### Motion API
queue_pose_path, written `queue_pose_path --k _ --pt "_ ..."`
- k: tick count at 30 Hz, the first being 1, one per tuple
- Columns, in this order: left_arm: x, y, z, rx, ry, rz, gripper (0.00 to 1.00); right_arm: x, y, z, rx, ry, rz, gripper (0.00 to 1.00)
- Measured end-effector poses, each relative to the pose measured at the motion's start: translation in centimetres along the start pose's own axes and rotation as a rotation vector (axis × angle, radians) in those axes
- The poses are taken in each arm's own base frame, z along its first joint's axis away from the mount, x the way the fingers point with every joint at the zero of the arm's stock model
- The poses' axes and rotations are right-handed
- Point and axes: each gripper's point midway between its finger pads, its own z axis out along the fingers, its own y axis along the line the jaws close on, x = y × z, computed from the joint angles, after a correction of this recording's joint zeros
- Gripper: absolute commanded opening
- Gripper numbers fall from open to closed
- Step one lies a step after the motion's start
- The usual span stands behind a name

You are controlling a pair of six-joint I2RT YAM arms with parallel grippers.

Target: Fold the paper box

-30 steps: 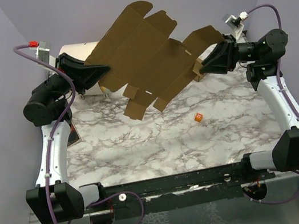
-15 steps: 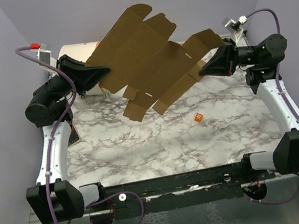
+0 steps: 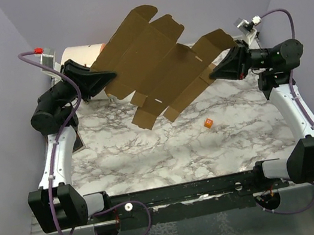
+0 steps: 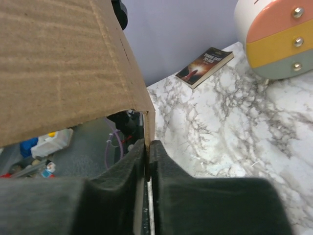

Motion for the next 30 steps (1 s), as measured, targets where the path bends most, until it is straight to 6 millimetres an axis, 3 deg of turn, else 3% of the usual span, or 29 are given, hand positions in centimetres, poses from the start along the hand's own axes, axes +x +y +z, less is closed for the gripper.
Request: queue_pose_path --k 5,6,8,9,16,19,25,30 --pt "0.0 0.0 0.0 0.004 -0.003 -0.001 0.00 0.0 0.0 0.0 -0.001 -0.002 0.001 0.01" --pt "0.1 0.0 -0.1 0.005 -0.003 0.000 0.00 0.1 0.0 0.0 -0.001 -0.001 0.002 0.10" --pt "0.2 0.1 -0.1 0.003 -0.003 -0.001 0.00 0.2 -0.1 0.0 0.000 -0.001 0.000 0.40" --pt "0.3 0.3 -0.2 0.001 -0.003 0.001 0.00 0.3 -0.2 0.0 0.002 0.001 0.003 0.49" --pt "1.6 1.5 -0.7 -0.039 0.003 0.005 0.00 1.0 1.1 -0.6 0.038 0.000 -0.145 0.87" --pt "1.6 1.3 -0.8 -0.045 0.005 0.021 0.00 0.9 1.4 -1.7 0.096 -0.015 -0.240 0.89" --pt "1.7 0.9 -0.9 -0.102 0.025 0.071 0.00 0.1 -1.1 -7.3 0.334 -0.065 -0.328 0.90" --pt "2.4 1.1 -1.4 -0.172 0.061 0.113 0.00 -1.8 -0.6 -8.0 0.340 -0.030 -0.423 0.99"
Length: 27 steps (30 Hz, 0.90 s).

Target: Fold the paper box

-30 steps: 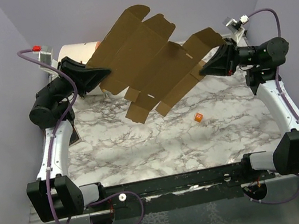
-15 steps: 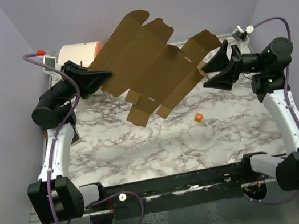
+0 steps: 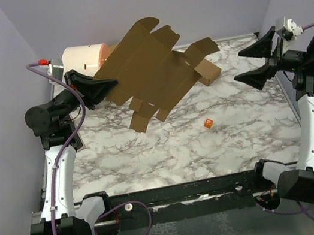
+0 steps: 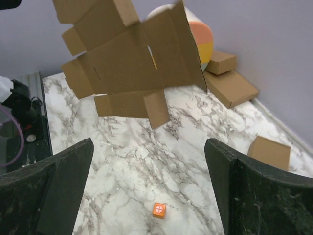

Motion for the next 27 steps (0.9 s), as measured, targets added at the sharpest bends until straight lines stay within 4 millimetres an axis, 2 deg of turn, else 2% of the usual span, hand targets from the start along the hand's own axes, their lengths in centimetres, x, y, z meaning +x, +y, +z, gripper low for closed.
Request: queue_pose_path --k 4,6,9,11,13,15,17,21,27 --pt "1.2 0.8 -0.2 -0.041 0.039 0.000 0.00 -3.3 1.2 -0.1 -0.034 -0.001 -0.138 1.00" --pt "2.2 1.4 -0.1 -0.058 0.064 -0.014 0.00 -4.2 1.8 0.0 -0.052 -0.004 -0.173 1.00" --pt "3.7 2.0 0.2 -0.077 0.101 -0.042 0.00 -5.0 2.5 0.6 -0.092 -0.008 -0.188 1.00" --pt "5.1 2.2 0.5 -0.086 0.131 -0.057 0.00 -4.9 2.4 1.4 -0.126 -0.008 -0.169 1.00" --pt "6.5 2.2 0.9 -0.088 0.164 -0.072 0.00 -5.0 2.3 3.2 -0.166 0.001 -0.142 1.00" --pt "8.2 2.3 1.2 -0.094 0.207 -0.079 0.00 -4.5 2.2 5.4 -0.200 0.019 -0.125 1.00" --pt "9.6 2.3 1.3 -0.098 0.243 -0.089 0.00 -3.2 2.1 6.8 -0.218 0.044 -0.089 1.00" --pt "12.2 2.3 1.1 -0.095 0.307 -0.102 0.00 -0.8 1.6 7.7 -0.202 0.086 -0.050 1.00" --pt "14.7 2.1 1.0 -0.068 0.369 -0.099 0.00 1.1 3.0 9.6 -0.279 0.121 -0.049 1.00"
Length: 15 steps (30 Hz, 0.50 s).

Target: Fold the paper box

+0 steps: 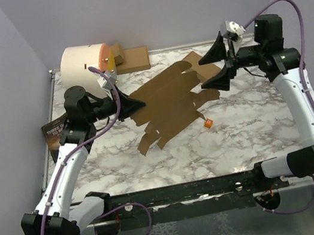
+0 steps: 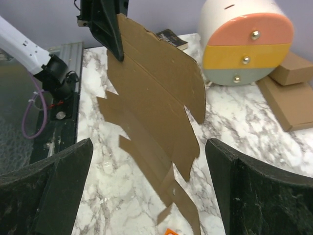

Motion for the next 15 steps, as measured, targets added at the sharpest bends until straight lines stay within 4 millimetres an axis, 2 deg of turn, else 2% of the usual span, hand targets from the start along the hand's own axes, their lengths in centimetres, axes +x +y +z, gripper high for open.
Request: queue_pose_path --k 4,8,15 --pt "0.5 -0.5 0.5 0.025 0.015 0.041 0.00 1.4 0.8 1.7 -0.050 0.021 0.037 0.99" --pt "0.8 -1.1 1.1 0.049 0.024 0.093 0.00 2.3 0.7 2.7 -0.063 0.041 0.062 0.97" --pt "1.6 -1.8 2.3 0.089 0.047 0.152 0.00 4.0 0.9 4.3 -0.086 0.079 0.093 0.79"
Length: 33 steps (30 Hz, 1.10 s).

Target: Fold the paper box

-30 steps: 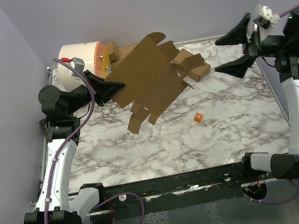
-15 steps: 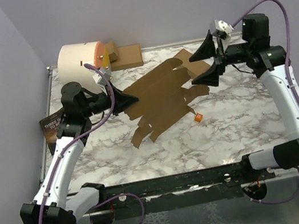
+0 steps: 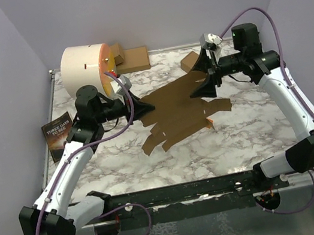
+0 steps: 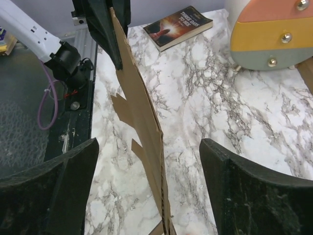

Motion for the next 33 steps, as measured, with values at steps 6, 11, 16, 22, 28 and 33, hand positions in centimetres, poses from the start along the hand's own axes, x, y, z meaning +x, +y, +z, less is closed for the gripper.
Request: queue_pose_path --k 6,11,16,22,28,33 --pt "0.5 0.2 0.6 0.004 0.014 0.015 0.00 1.1 0.3 0.5 -0.019 0.012 0.016 0.51" --pt "0.5 0.3 0.8 0.003 0.016 0.023 0.00 1.4 0.3 0.6 -0.023 0.017 0.005 0.32" --pt "0.5 0.3 0.8 0.003 0.015 0.026 0.00 1.5 0.4 0.7 -0.028 0.018 -0.007 0.10" --pt "0.5 0.4 0.8 0.000 0.015 0.028 0.00 1.5 0.7 0.6 -0.036 0.019 -0.011 0.01" --pt "0.2 0.7 0.6 -0.035 0.007 0.052 0.12 1.2 1.4 0.3 -0.037 0.017 -0.015 0.01" --pt "-1.2 1.0 -1.0 -0.177 -0.045 0.120 0.60 0.3 2.1 -0.5 -0.022 0.005 -0.042 0.01"
